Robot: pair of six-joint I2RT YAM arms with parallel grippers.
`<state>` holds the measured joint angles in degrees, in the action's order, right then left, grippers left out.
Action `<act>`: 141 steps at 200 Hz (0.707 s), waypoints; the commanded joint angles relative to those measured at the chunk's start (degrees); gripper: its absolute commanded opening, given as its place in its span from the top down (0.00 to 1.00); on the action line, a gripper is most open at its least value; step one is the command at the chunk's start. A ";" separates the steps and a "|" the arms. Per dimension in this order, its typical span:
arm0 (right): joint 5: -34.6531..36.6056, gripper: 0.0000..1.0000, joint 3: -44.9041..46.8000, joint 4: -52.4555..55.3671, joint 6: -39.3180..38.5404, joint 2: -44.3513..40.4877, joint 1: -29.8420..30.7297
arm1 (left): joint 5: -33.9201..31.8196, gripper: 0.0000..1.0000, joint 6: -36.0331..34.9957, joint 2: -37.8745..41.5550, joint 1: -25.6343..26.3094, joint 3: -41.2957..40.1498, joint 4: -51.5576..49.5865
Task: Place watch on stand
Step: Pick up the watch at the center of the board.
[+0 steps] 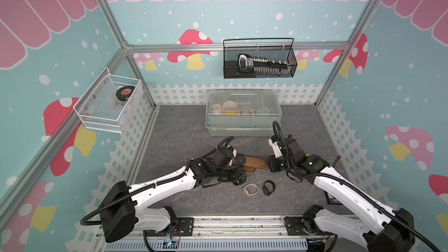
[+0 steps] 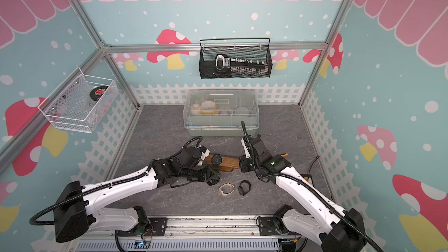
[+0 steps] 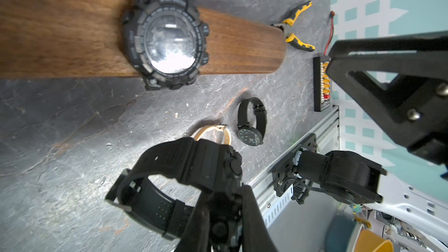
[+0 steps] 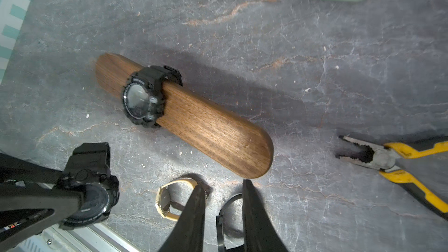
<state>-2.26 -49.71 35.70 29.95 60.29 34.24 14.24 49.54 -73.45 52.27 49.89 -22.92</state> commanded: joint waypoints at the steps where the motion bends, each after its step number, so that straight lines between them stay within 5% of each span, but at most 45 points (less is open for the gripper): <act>1: -0.81 0.74 -3.23 1.95 -2.29 0.38 0.40 | 0.83 0.97 -2.92 2.66 -0.31 2.34 -0.13; 141: -30.96 0.60 -4.23 -14.54 -1.41 1.39 0.46 | 8.73 0.98 -5.08 10.24 -10.67 1.67 3.70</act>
<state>-27.46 -54.28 25.28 27.92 61.30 34.24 21.19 45.19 -64.79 42.33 51.53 -21.06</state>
